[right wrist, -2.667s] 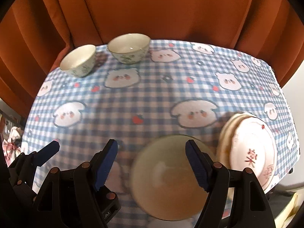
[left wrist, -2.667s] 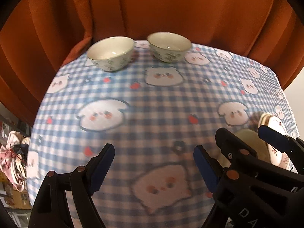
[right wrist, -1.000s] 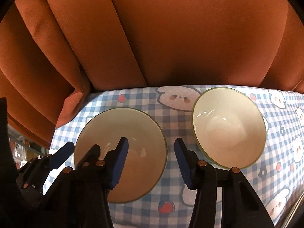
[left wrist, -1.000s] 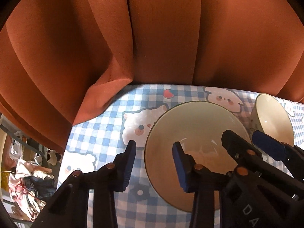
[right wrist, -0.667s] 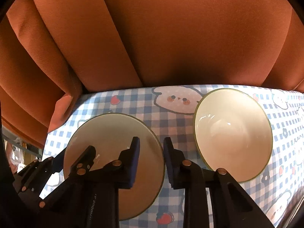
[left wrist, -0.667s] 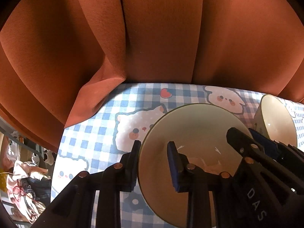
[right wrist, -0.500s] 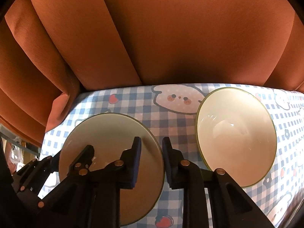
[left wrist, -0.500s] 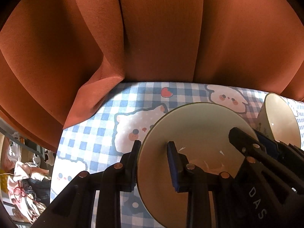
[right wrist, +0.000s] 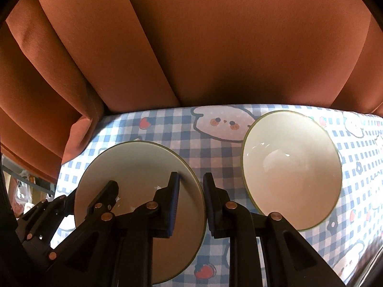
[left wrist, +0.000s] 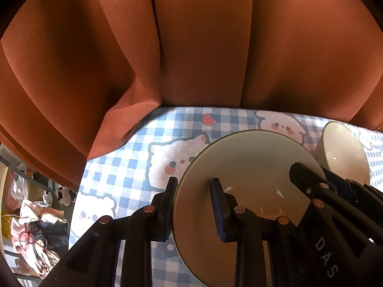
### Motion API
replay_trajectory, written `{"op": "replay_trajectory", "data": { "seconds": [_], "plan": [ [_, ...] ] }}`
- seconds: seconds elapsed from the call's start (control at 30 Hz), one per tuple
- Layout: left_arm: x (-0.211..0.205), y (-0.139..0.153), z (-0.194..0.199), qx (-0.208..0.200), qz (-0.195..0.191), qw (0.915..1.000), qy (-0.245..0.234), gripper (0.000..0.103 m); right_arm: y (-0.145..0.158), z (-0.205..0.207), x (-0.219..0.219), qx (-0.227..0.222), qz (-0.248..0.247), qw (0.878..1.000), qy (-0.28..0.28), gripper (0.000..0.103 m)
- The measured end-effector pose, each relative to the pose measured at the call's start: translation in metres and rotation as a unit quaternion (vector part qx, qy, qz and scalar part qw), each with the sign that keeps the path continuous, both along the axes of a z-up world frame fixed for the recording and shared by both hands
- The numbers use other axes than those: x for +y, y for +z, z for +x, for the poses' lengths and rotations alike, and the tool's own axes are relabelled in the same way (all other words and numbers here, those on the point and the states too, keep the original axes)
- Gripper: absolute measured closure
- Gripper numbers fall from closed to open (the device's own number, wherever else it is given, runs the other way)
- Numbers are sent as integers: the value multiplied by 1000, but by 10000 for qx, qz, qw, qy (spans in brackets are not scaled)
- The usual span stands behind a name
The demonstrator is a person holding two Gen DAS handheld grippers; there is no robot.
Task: Organize plates and bowls
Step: 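Lift the held bowl with the right gripper and carry it away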
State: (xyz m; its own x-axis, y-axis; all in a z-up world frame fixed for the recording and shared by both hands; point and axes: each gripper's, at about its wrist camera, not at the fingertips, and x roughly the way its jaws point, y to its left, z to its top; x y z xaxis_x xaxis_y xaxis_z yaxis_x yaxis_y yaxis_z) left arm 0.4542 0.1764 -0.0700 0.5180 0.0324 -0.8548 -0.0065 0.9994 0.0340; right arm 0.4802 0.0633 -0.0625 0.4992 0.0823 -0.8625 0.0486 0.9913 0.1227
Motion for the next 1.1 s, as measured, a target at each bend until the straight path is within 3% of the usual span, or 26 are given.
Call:
{"op": "replay_trajectory", "data": {
  "seconds": [0.73, 1.1],
  "plan": [
    [-7, 80, -86, -455, -178, 9985, -251, 77, 86, -92, -12, -435, -93, 9985, -306, 79],
    [-25, 86, -144, -472, -273, 9957, -751, 77, 103, -164, -24, -470, -284, 9956, -759, 79]
  ]
}}
